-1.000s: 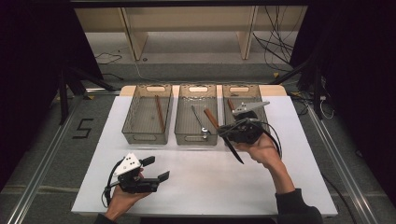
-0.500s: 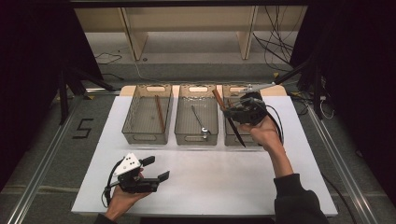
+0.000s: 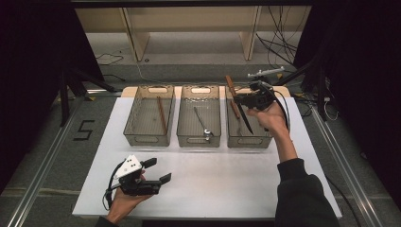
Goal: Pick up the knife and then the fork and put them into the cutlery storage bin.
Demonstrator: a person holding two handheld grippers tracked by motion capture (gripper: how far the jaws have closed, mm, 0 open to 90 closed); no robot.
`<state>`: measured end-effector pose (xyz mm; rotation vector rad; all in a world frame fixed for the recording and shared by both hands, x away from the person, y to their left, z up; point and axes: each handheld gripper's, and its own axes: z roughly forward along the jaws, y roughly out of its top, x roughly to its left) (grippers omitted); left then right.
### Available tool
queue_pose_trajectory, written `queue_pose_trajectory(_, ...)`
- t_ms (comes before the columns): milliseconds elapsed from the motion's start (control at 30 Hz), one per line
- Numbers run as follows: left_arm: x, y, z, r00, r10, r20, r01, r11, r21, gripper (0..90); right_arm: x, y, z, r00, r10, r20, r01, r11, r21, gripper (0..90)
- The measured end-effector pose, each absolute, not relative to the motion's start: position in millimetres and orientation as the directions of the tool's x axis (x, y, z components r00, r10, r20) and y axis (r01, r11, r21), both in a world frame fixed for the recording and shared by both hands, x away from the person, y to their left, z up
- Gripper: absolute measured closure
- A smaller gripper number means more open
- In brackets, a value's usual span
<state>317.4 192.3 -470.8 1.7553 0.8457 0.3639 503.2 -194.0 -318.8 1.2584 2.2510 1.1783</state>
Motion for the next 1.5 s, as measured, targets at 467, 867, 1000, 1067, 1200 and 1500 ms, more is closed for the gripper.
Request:
queue_pose_trajectory(467,317.5,192.3,-470.4,0.697,0.697,-0.168,0.361,-0.139,0.922,16.1,537.3,-209.2,-333.9,-0.468,0.877,0.113,0.603,0.223,0.766,77.1)
queue_pose_trajectory(867,317.2,192.6,-470.2,0.699,0.696,-0.167,0.361,-0.141,0.922,16.1,547.8,-209.9,-349.1,-0.422,0.901,0.106,0.622,0.203,0.756,77.1)
queue_pose_trajectory(1000,317.2,192.4,-470.3,0.699,0.695,-0.169,0.361,-0.140,0.922,16.1,550.7,-211.9,-356.9,-0.404,0.909,0.101,0.637,0.200,0.745,77.1)
queue_pose_trajectory(1067,317.3,192.3,-470.4,0.698,0.696,-0.171,0.363,-0.137,0.922,16.1,552.0,-213.1,-361.5,-0.399,0.911,0.101,0.641,0.198,0.742,77.1)
queue_pose_trajectory(1200,317.3,192.5,-470.3,0.699,0.695,-0.169,0.362,-0.140,0.922,16.1,553.1,-214.1,-369.6,-0.392,0.915,0.098,0.653,0.201,0.730,77.1)
queue_pose_trajectory(1500,317.0,192.6,-470.2,0.700,0.694,-0.169,0.362,-0.140,0.922,16.1,552.0,-214.0,-383.4,-0.391,0.915,0.097,0.665,0.208,0.717,77.0)
